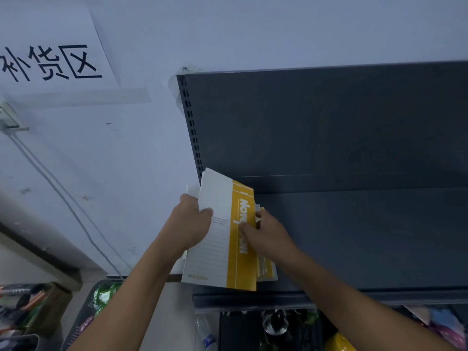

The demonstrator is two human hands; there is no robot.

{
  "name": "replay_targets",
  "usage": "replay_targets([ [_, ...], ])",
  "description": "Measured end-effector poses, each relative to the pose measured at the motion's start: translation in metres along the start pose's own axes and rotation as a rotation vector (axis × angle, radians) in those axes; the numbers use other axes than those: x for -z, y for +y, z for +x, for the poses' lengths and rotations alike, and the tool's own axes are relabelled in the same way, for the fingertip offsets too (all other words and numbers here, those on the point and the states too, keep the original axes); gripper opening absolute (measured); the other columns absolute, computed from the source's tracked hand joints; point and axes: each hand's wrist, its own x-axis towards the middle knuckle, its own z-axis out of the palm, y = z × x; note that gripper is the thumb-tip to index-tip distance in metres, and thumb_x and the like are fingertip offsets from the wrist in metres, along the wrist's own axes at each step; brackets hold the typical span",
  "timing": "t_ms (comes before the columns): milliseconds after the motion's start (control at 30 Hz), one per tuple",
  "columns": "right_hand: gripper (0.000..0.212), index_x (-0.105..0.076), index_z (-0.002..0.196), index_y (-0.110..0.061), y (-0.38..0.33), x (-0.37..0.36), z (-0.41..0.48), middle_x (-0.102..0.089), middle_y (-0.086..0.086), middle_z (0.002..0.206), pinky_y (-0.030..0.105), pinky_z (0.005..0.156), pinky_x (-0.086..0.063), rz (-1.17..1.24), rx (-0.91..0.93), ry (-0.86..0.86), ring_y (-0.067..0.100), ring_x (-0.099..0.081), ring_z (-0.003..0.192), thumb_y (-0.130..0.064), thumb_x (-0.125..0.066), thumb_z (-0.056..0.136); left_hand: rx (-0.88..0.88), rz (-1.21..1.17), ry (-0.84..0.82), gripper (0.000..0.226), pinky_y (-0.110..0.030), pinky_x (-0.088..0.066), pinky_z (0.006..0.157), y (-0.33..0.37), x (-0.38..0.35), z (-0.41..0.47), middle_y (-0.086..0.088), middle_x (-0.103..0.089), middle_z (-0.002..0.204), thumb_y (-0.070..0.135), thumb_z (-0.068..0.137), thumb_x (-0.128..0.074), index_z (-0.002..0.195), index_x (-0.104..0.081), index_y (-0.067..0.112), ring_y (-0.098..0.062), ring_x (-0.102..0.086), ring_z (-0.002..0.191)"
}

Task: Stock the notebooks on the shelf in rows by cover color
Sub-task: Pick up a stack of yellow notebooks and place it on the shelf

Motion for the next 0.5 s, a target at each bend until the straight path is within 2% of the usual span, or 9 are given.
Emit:
replay_targets([
  [100, 0.022, -0.05, 0.114, -0.024, -0.001, 0.02, -0.001, -0.063, -0.013, 0.099, 0.022, 0.065, -0.048, 0.182, -0.054, 0.055, 0.002, -0.062, 0.086, -0.035, -0.061, 0.098, -0.023, -0.1, -0.031, 0.027, -0.036, -0.054, 0.067, 0.002, -0.011, 0.01, -0.006, -0.067, 0.104, 0.033, 0.1, -0.053, 0.113, -0.052, 0.01, -0.023, -0.067, 0.089],
  [200, 0.021, -0.06, 0.111, -0.023, 0.003, 0.041, -0.005, -0.071, -0.008, 0.105, 0.022, 0.066, -0.05, 0.318, -0.11, 0.089, 0.005, -0.068, 0.089, -0.038, -0.063, 0.096, -0.02, -0.189, -0.121, 0.027, -0.043, -0.058, 0.079, 0.013, -0.029, 0.015, -0.006, -0.07, 0.102, 0.033, 0.101, -0.052, 0.111, -0.059, 0.009, -0.024, -0.069, 0.09],
  [267, 0.007, -0.062, 0.097, -0.027, 0.007, 0.054, -0.009, -0.072, -0.009, 0.096, 0.022, 0.066, -0.053, 0.324, -0.116, 0.137, 0.005, -0.069, 0.084, -0.033, -0.063, 0.098, -0.062, -0.18, -0.155, 0.029, -0.048, -0.058, 0.085, 0.02, -0.041, 0.018, -0.005, -0.072, 0.098, 0.036, 0.101, -0.053, 0.106, -0.063, 0.009, -0.024, -0.07, 0.089],
  [367, 0.005, -0.062, 0.094, -0.027, 0.022, 0.072, -0.014, -0.073, -0.006, 0.094, 0.036, 0.081, -0.06, 0.224, -0.106, 0.279, 0.012, -0.072, 0.087, -0.029, -0.065, 0.097, -0.168, -0.055, -0.163, 0.041, -0.045, -0.058, 0.082, 0.033, -0.063, 0.022, -0.003, -0.071, 0.095, 0.05, 0.097, -0.052, 0.105, -0.063, 0.01, -0.022, -0.069, 0.086],
  [433, 0.009, -0.064, 0.098, -0.021, 0.033, 0.083, -0.019, -0.074, -0.002, 0.091, 0.04, 0.079, -0.06, 0.215, -0.151, 0.338, 0.014, -0.071, 0.08, -0.029, -0.067, 0.096, -0.233, 0.061, -0.143, 0.041, -0.037, -0.053, 0.071, 0.042, -0.081, 0.021, -0.002, -0.067, 0.094, 0.051, 0.098, -0.051, 0.105, -0.057, 0.011, -0.018, -0.065, 0.083],
  [500, 0.013, -0.066, 0.097, -0.014, 0.045, 0.096, -0.024, -0.073, 0.003, 0.082, 0.045, 0.076, -0.059, 0.241, -0.187, 0.389, 0.016, -0.068, 0.069, -0.027, -0.068, 0.095, -0.325, 0.221, -0.104, 0.035, -0.03, -0.042, 0.062, 0.054, -0.097, 0.015, -0.002, -0.063, 0.093, 0.047, 0.1, -0.05, 0.104, -0.053, 0.012, -0.015, -0.059, 0.078],
])
